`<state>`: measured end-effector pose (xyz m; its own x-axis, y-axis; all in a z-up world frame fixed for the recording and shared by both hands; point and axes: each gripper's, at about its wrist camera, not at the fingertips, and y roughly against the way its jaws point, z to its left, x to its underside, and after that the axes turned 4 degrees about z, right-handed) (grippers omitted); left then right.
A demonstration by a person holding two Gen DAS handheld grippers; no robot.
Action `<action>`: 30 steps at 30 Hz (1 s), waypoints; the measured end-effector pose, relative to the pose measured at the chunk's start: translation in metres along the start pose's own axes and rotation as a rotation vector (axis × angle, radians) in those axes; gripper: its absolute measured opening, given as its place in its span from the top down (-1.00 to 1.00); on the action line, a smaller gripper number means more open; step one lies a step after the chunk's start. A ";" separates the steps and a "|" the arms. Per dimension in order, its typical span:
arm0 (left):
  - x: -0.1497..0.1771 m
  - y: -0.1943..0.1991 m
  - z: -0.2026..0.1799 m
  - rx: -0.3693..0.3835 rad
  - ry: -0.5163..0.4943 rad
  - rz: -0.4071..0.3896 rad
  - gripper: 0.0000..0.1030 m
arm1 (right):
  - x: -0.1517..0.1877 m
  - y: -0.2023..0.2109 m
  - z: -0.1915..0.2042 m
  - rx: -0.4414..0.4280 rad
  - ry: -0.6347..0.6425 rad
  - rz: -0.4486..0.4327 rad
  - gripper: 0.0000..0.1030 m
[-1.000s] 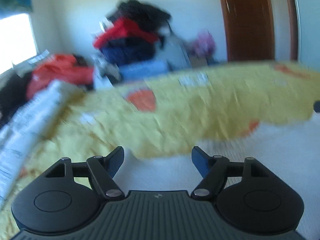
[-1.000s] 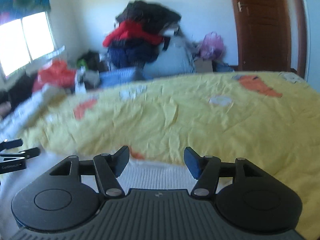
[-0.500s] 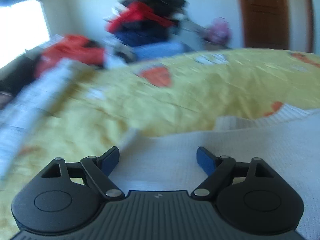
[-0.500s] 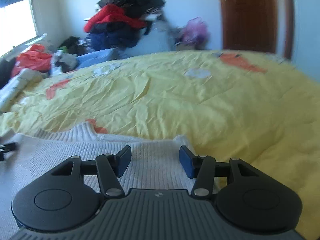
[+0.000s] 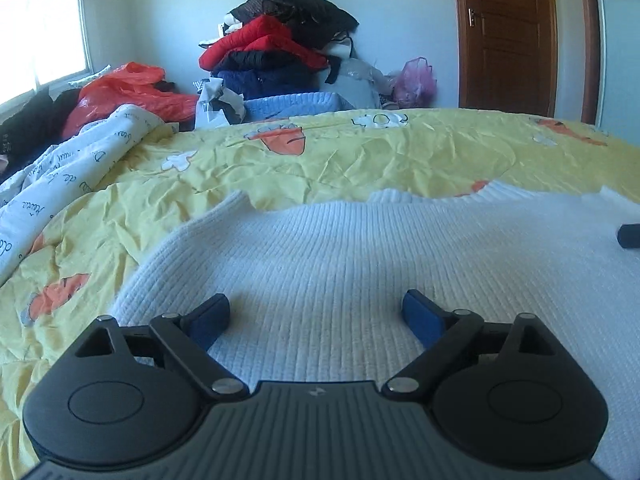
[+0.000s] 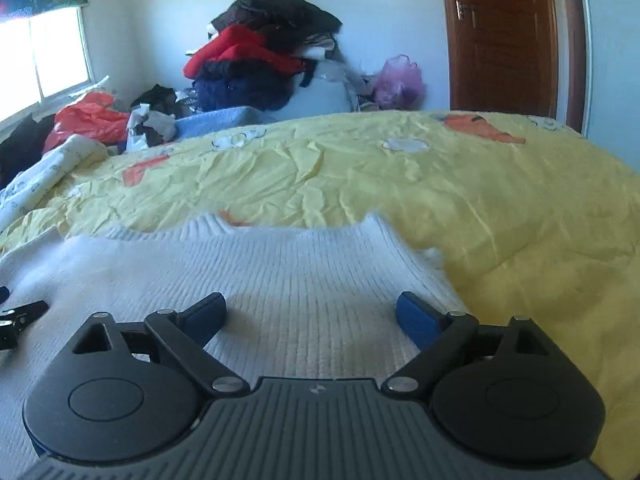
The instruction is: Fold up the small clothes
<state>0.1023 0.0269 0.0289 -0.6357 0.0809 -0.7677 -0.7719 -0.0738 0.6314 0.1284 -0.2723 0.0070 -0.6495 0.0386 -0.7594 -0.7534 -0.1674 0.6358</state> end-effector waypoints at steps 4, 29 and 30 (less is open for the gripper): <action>0.000 0.001 0.000 0.004 0.007 -0.001 -0.84 | -0.008 0.000 0.020 0.068 0.060 0.033 -0.78; 0.018 0.045 0.027 0.030 0.062 -0.021 -0.85 | -0.004 -0.023 0.083 -0.063 0.164 0.022 -0.88; 0.023 0.050 0.032 0.037 0.059 -0.014 -0.85 | -0.004 -0.023 0.082 -0.064 0.163 0.022 -0.89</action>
<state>0.0491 0.0566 0.0464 -0.6244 0.0230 -0.7808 -0.7810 -0.0360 0.6235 0.1398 -0.1874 0.0069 -0.6364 -0.1255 -0.7611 -0.7278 -0.2292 0.6464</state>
